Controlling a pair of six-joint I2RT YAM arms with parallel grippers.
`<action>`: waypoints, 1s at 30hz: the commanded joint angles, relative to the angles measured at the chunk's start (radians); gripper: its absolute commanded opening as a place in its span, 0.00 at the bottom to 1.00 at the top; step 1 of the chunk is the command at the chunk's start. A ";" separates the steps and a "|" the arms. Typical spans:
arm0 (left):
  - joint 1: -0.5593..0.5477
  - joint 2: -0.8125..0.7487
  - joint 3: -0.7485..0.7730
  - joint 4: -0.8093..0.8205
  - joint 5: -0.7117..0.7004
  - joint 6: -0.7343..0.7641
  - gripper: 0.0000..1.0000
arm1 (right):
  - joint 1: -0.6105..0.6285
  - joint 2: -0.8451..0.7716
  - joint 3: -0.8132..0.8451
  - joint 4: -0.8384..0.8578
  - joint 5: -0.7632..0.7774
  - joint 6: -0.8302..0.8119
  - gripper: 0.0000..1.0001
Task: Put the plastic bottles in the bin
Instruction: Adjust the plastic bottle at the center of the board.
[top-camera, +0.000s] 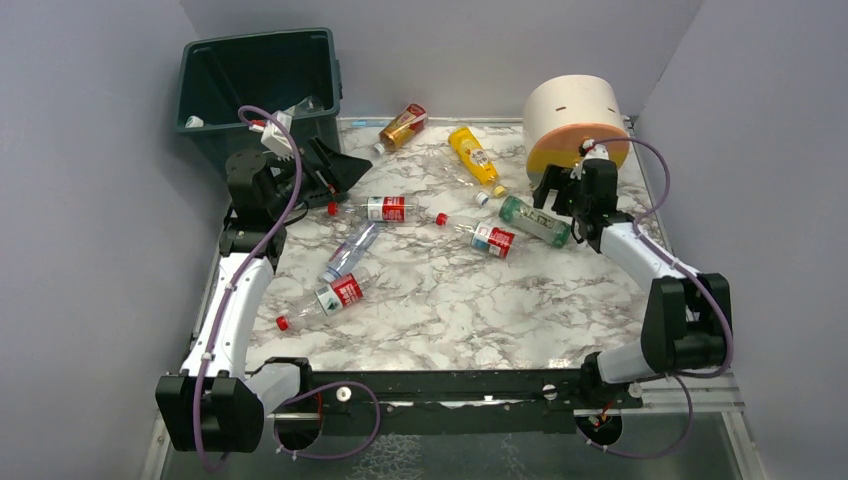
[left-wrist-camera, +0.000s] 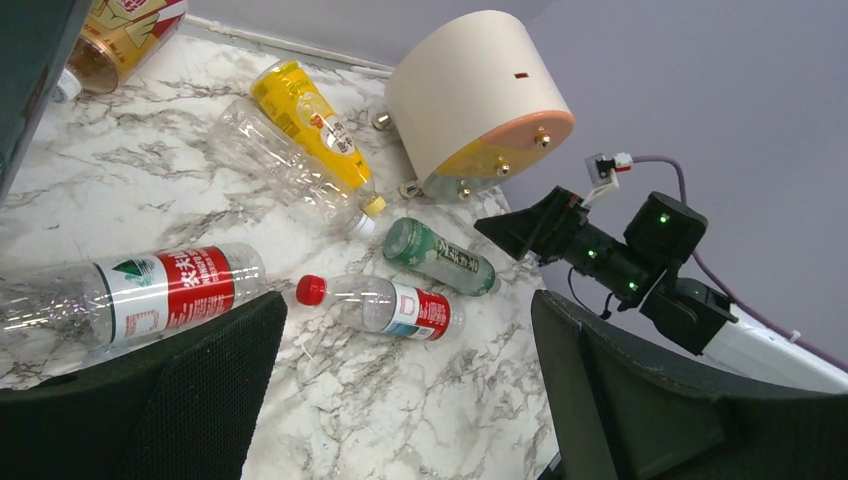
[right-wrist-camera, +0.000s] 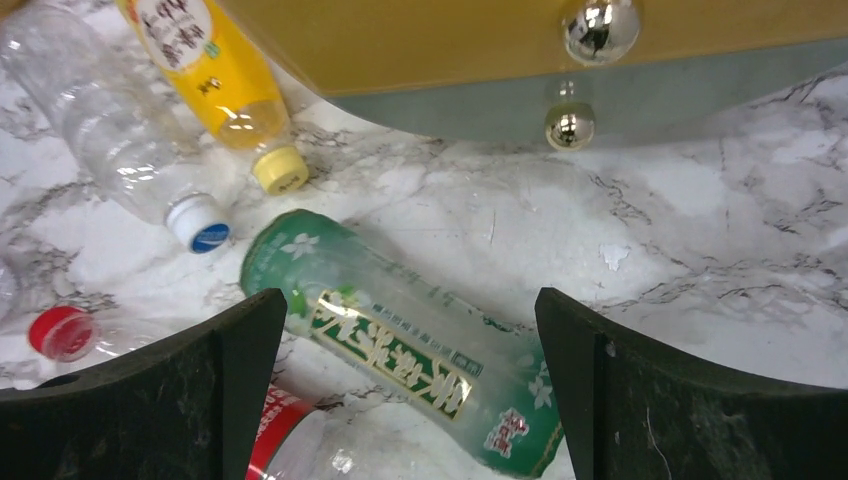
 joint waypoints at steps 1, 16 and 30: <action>-0.006 -0.005 0.032 0.003 -0.020 0.024 0.99 | 0.000 0.090 0.019 0.005 0.032 -0.020 0.98; -0.016 0.003 0.029 -0.005 -0.026 0.037 0.99 | 0.001 0.075 -0.139 0.062 -0.116 0.023 0.98; -0.036 0.021 0.024 -0.009 -0.054 0.050 0.99 | 0.036 0.032 -0.189 0.013 -0.170 0.028 1.00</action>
